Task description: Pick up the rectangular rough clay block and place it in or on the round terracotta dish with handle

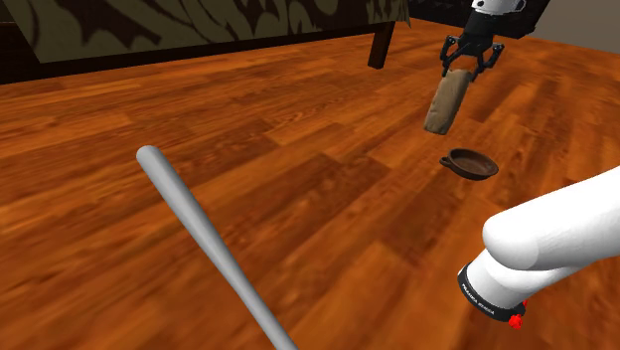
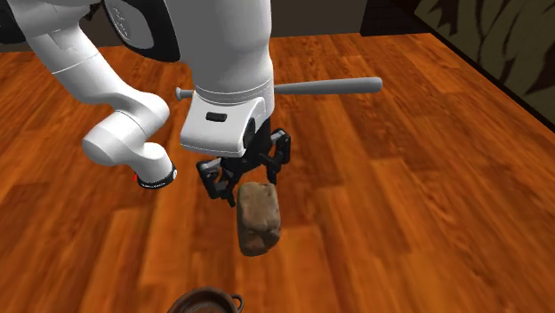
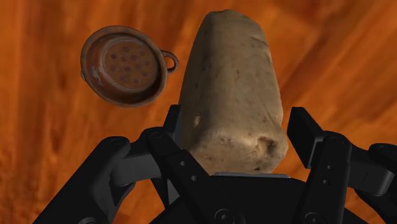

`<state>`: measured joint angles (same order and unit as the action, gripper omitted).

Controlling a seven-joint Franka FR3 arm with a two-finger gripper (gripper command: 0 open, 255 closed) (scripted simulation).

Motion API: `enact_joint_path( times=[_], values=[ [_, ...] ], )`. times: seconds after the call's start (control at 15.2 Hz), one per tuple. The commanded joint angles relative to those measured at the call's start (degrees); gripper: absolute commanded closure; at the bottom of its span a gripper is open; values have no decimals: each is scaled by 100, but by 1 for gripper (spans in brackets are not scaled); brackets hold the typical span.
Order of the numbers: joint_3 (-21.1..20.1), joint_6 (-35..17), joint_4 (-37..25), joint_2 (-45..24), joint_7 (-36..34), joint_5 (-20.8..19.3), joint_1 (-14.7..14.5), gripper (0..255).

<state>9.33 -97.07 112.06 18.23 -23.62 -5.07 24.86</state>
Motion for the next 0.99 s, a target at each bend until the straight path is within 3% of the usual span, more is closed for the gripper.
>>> enact_joint_path(
  times=[0.0,0.92],
  values=[
    [167,39,39,106,261,-55,98,255],
    [1404,421,-658,-57,2081,-274,671,255]
  ],
)
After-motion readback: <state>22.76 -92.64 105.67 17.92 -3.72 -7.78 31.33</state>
